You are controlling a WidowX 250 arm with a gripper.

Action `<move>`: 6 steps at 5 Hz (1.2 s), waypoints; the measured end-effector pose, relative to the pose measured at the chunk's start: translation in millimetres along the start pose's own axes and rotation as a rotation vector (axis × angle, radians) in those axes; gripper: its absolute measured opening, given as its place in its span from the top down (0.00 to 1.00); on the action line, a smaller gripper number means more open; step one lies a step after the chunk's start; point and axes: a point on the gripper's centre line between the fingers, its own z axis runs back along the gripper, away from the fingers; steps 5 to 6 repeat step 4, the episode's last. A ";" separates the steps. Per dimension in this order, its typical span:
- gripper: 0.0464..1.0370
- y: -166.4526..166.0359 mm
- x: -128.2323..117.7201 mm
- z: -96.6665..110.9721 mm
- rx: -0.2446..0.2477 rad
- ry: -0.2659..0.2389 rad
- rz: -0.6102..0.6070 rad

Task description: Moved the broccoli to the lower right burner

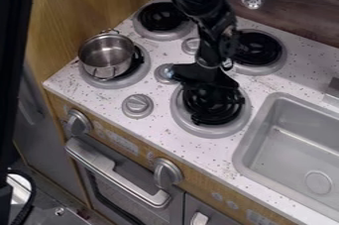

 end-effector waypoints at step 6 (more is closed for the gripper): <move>0.04 0.5 -0.3 91.6 -0.135 -0.063 -0.050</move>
